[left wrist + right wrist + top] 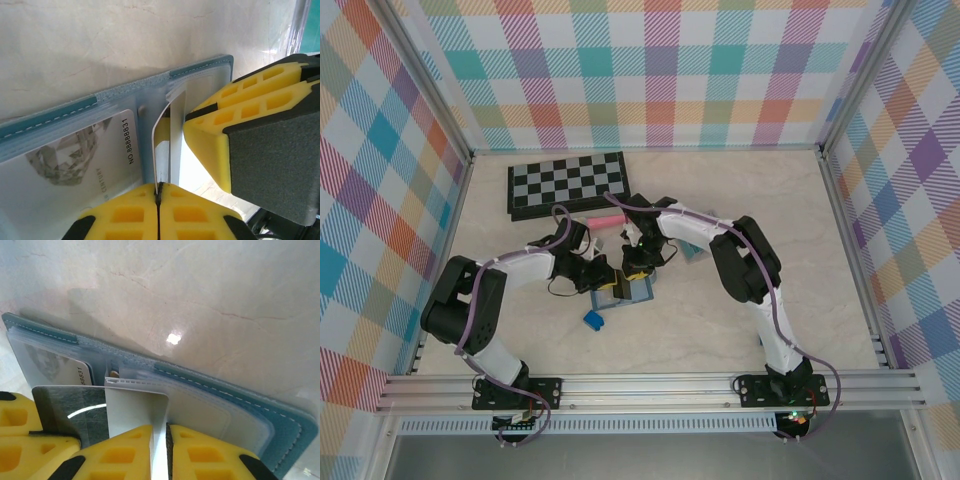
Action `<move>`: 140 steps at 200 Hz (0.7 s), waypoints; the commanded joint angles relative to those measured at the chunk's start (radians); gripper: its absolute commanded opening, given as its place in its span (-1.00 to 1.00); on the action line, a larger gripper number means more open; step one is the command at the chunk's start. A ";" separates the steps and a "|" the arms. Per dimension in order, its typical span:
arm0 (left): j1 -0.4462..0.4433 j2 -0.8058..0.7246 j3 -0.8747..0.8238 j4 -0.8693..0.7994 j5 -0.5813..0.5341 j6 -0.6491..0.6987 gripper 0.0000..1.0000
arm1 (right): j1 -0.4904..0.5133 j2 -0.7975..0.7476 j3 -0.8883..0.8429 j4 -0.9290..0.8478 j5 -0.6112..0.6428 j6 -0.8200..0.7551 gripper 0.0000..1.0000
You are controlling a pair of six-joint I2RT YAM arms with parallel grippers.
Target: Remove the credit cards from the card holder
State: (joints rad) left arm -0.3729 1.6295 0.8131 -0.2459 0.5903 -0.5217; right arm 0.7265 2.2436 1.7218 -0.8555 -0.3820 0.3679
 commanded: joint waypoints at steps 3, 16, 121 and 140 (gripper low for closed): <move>0.012 -0.041 0.026 -0.123 -0.062 0.040 -0.95 | -0.002 -0.005 0.003 -0.019 0.025 0.000 -0.65; 0.012 -0.070 0.045 -0.191 -0.099 0.059 -0.99 | -0.004 -0.019 -0.007 -0.014 0.042 0.009 -0.62; 0.029 -0.359 0.190 -0.358 -0.108 -0.009 -1.00 | -0.053 -0.426 -0.280 0.275 -0.039 0.171 0.16; 0.029 -0.403 0.186 -0.291 -0.042 -0.068 -1.00 | -0.091 -0.512 -0.365 0.397 -0.145 0.222 0.33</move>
State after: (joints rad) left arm -0.3573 1.2781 0.9810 -0.5919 0.4507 -0.5049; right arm 0.6746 1.8145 1.4418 -0.6247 -0.3977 0.5091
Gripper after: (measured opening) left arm 0.041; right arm 0.630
